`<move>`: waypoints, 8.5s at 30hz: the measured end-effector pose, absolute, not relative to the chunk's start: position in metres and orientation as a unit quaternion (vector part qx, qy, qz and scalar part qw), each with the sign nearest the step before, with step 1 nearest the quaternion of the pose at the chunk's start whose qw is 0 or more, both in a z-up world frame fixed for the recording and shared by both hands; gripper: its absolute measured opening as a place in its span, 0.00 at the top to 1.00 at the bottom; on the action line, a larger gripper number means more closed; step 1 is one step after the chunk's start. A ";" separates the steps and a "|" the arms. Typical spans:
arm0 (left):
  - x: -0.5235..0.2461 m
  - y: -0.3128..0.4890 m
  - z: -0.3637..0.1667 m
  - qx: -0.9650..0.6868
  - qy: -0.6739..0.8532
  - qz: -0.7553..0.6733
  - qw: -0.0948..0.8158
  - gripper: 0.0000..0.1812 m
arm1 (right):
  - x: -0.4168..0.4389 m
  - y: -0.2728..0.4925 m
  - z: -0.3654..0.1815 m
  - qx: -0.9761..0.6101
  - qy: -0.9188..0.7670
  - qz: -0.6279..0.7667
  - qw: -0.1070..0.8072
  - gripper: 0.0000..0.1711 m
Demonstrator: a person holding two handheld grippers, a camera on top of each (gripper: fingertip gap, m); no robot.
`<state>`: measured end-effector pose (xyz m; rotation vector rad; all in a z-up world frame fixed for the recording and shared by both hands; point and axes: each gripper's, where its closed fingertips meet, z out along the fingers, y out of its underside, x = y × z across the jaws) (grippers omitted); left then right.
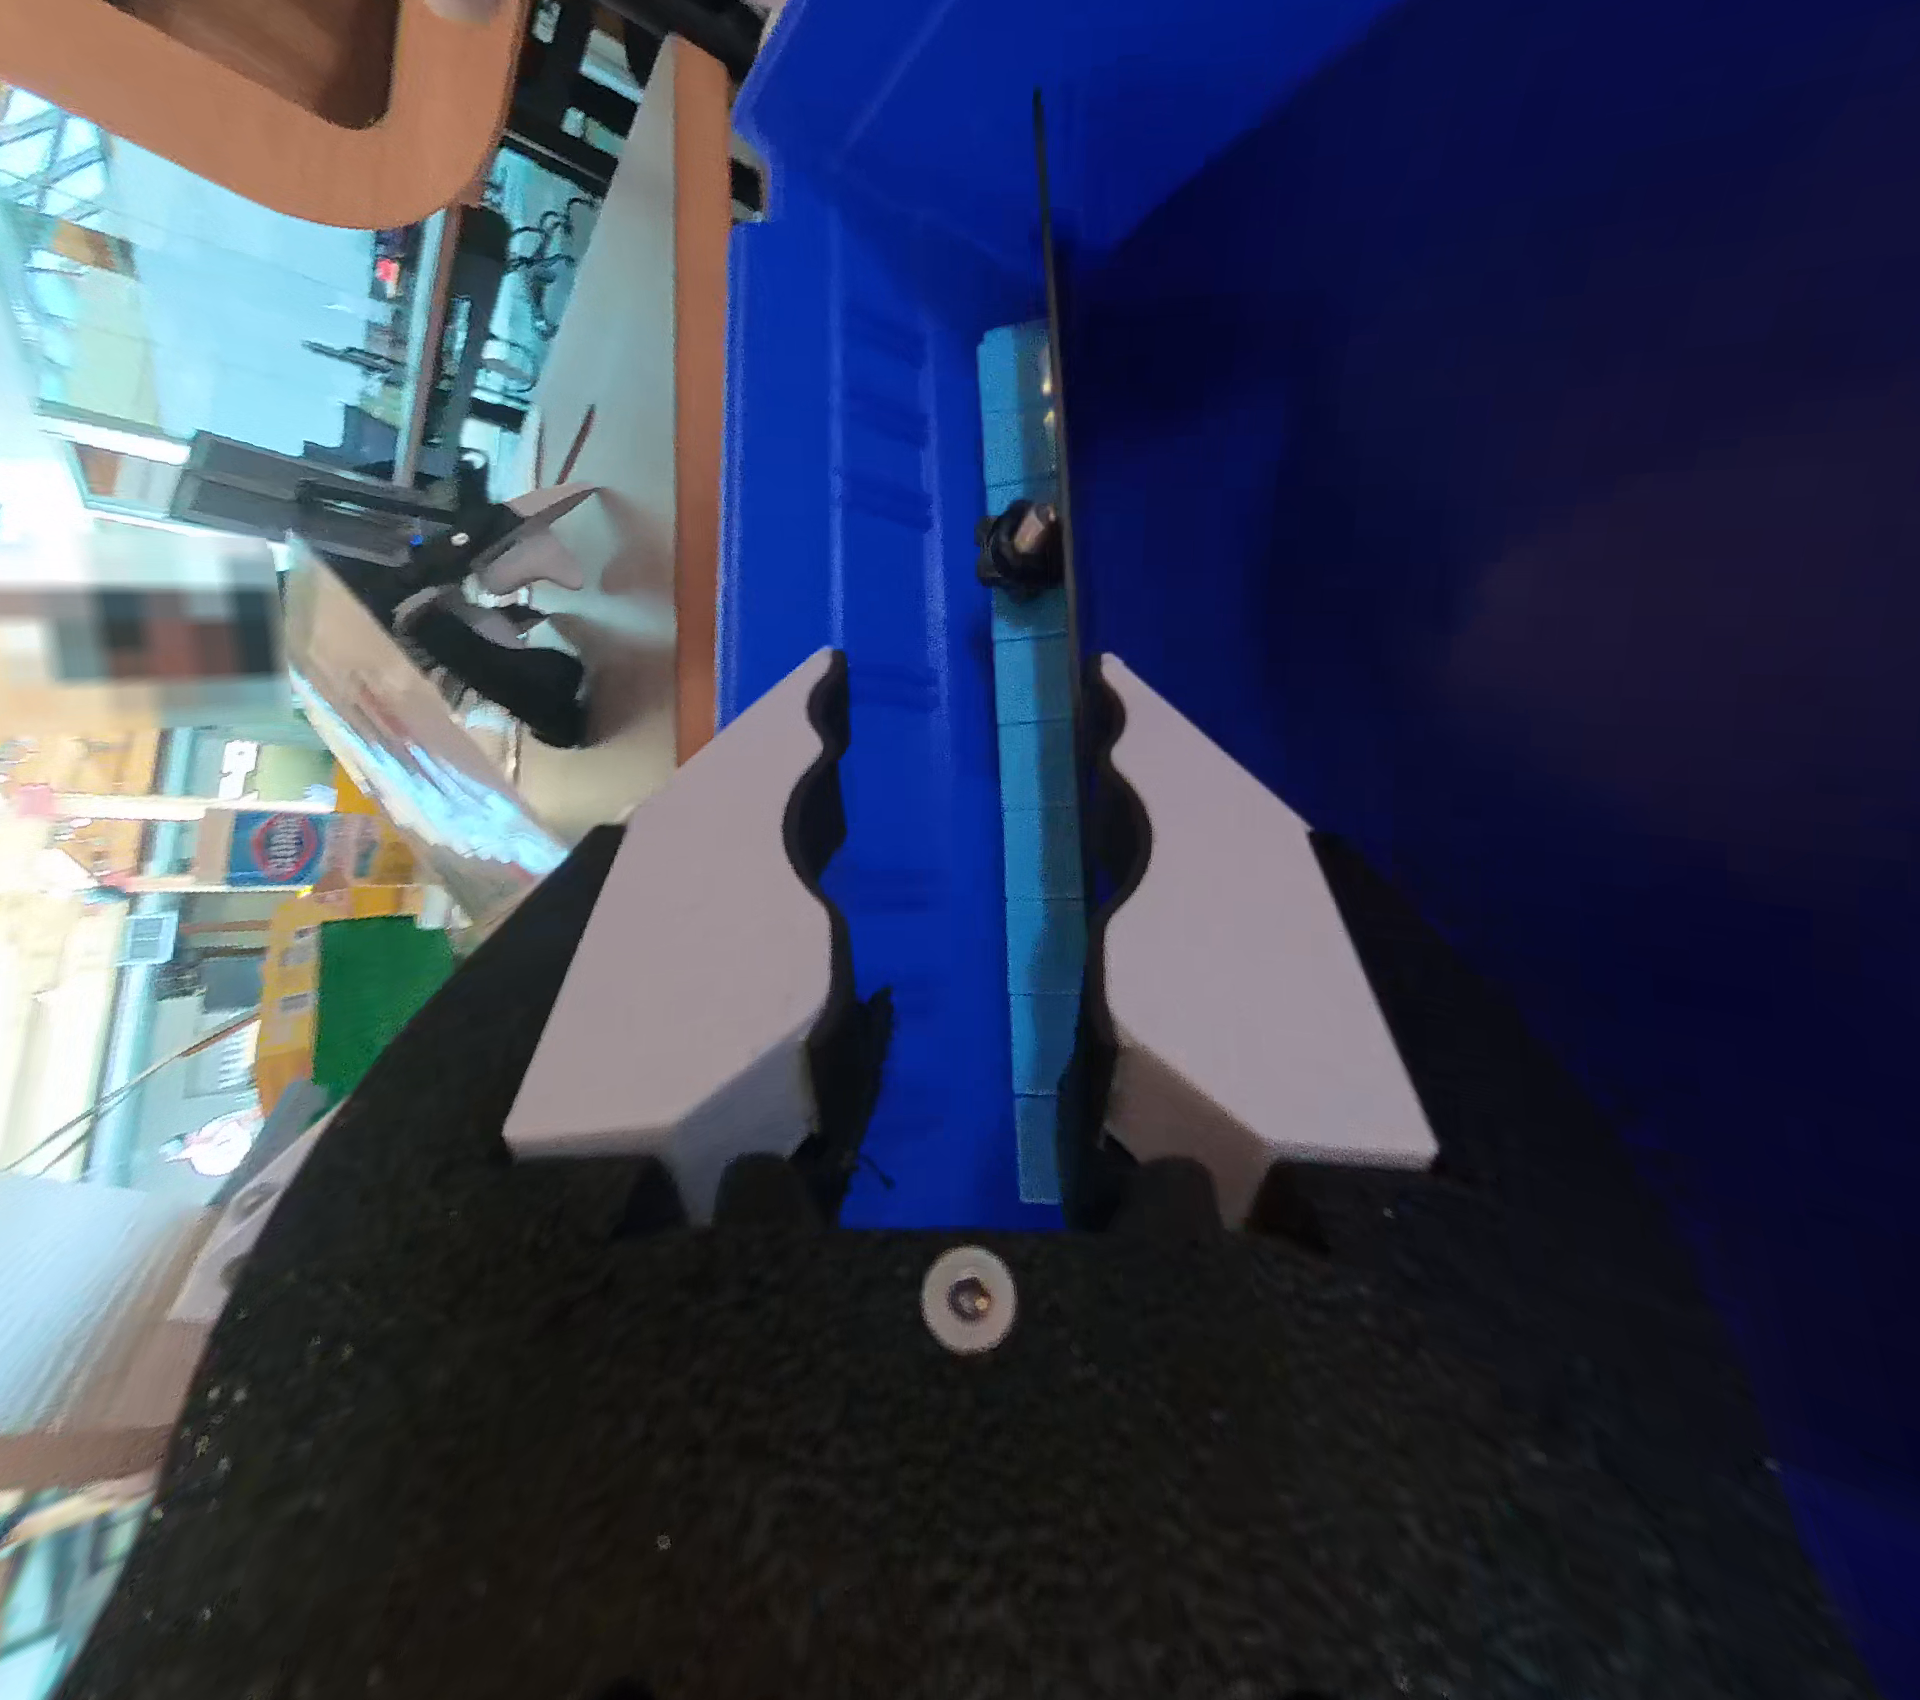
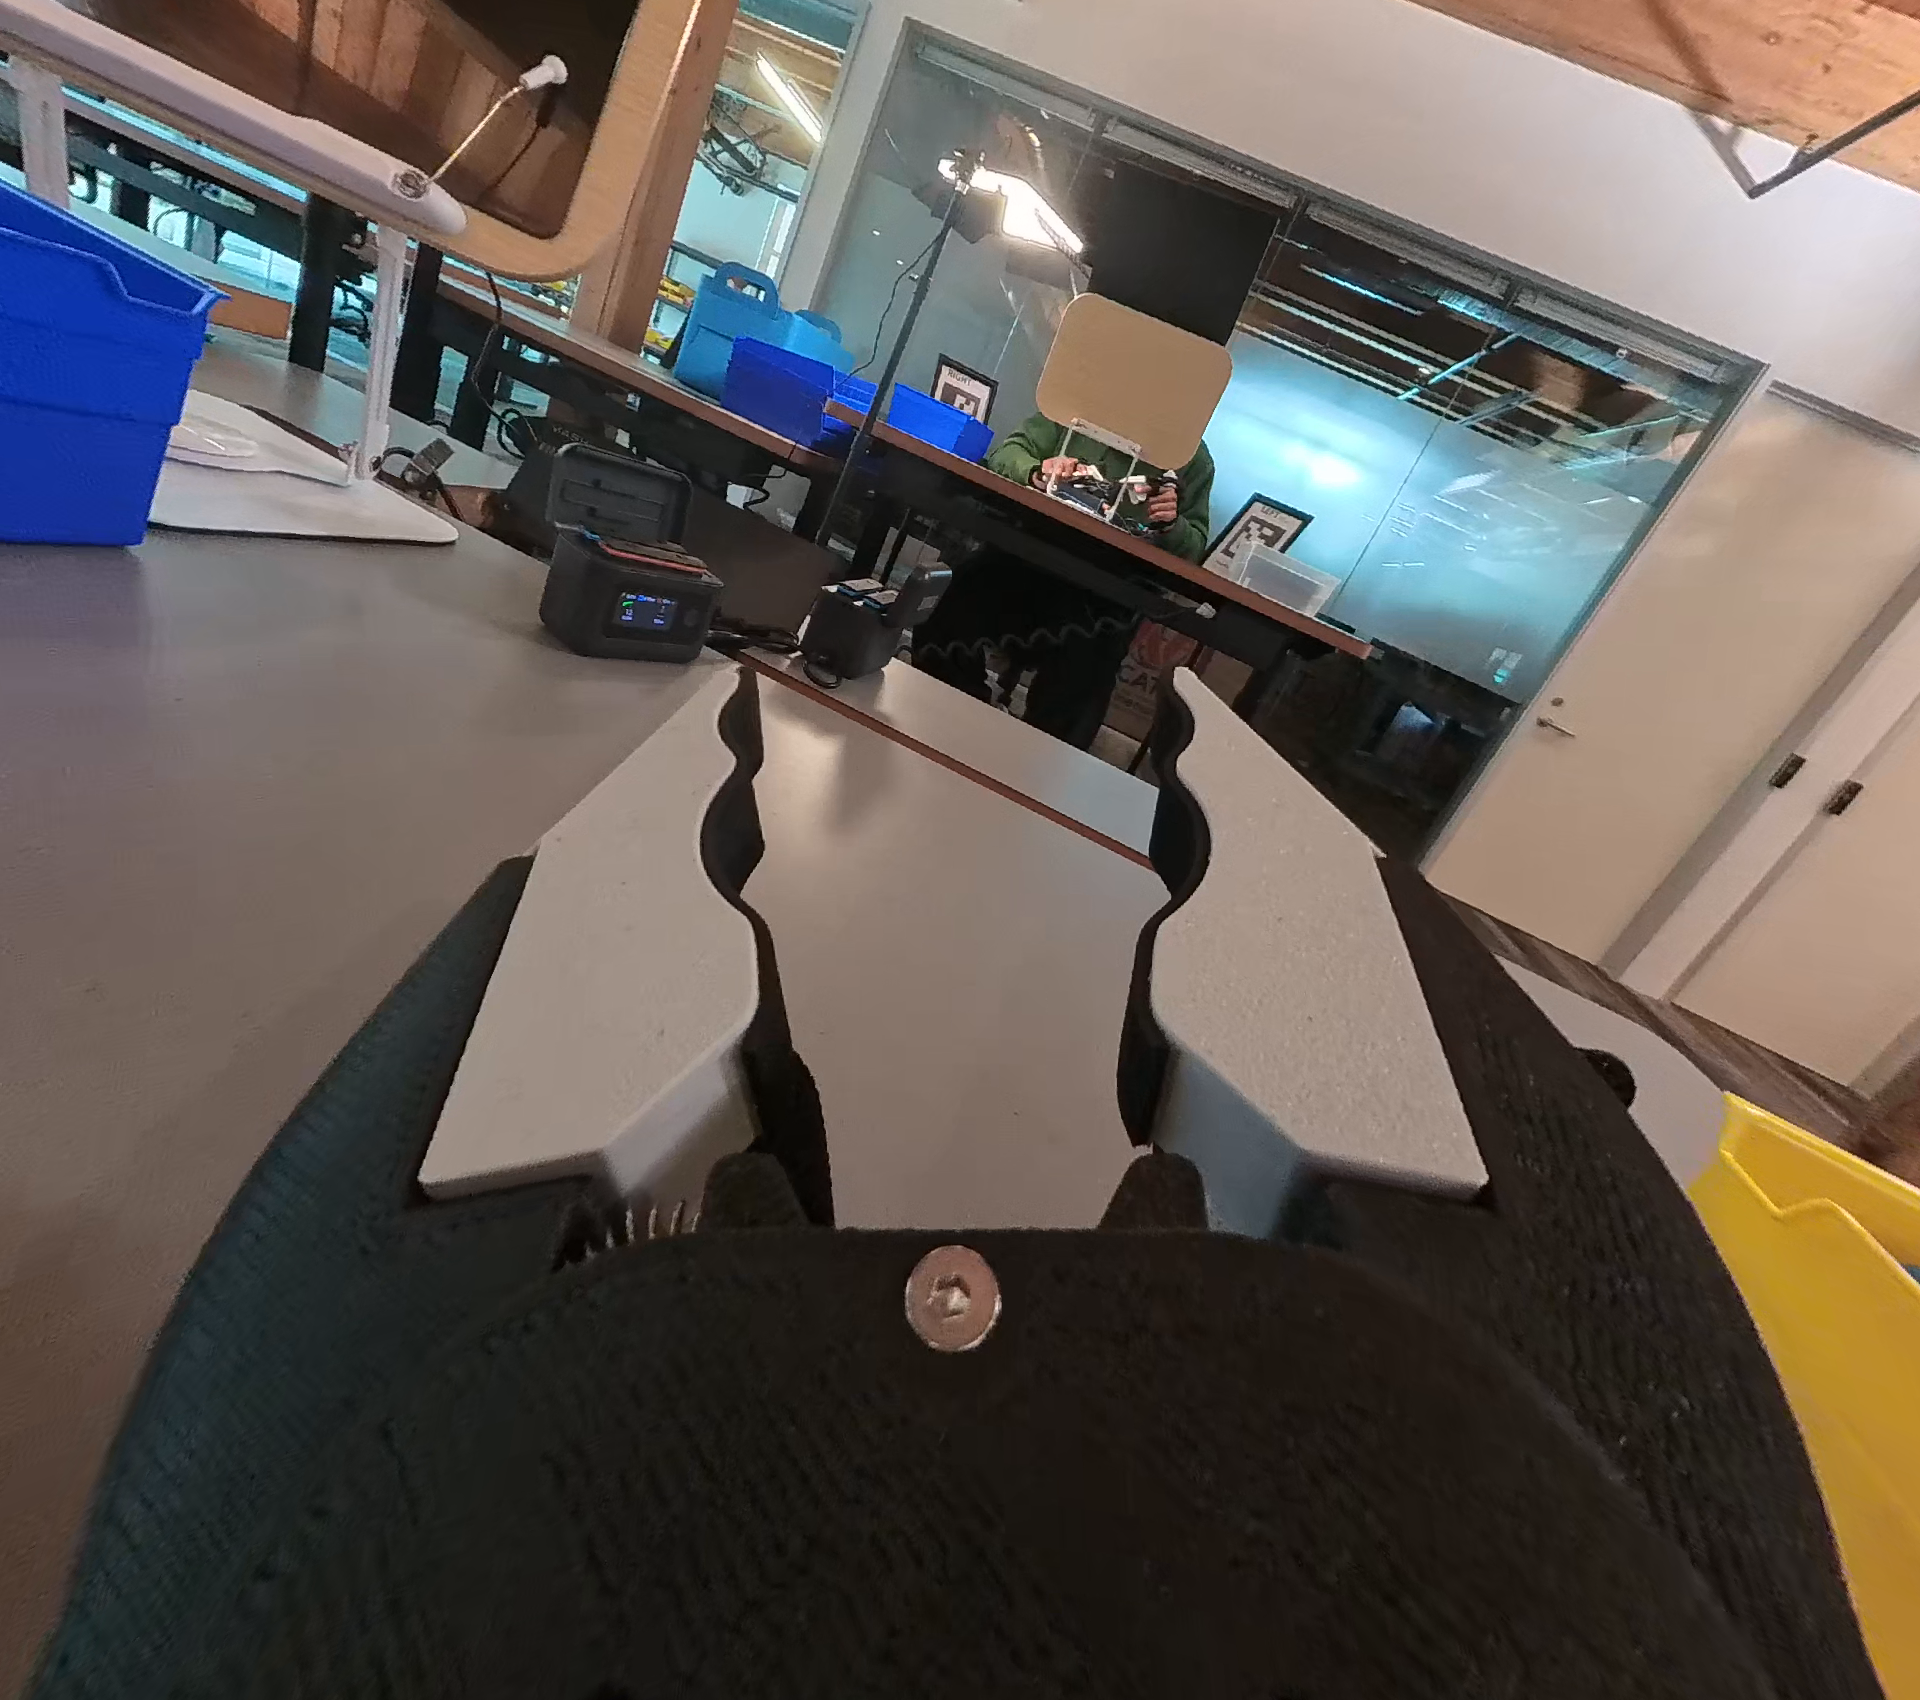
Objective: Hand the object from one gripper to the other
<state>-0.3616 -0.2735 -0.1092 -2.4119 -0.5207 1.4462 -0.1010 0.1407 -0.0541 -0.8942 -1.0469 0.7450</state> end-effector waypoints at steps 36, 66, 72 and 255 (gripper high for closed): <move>-0.191 0.044 -0.015 -0.703 -0.031 0.094 0.704 1.00 | -0.096 0.120 -0.049 -0.367 -0.481 0.420 0.676 0.61; -0.123 0.057 -0.040 -0.600 -0.057 -0.444 0.663 0.50 | -0.079 0.075 -0.027 -0.245 -0.534 0.404 0.701 1.00; -0.107 0.041 -0.034 -0.582 -0.041 -0.546 0.601 0.37 | -0.085 0.086 -0.037 -0.117 -0.567 0.041 0.814 1.00; -0.138 0.046 -0.041 -0.541 -0.083 -0.476 0.689 0.98 | -0.092 0.034 -0.068 -0.176 -0.666 0.367 0.625 0.67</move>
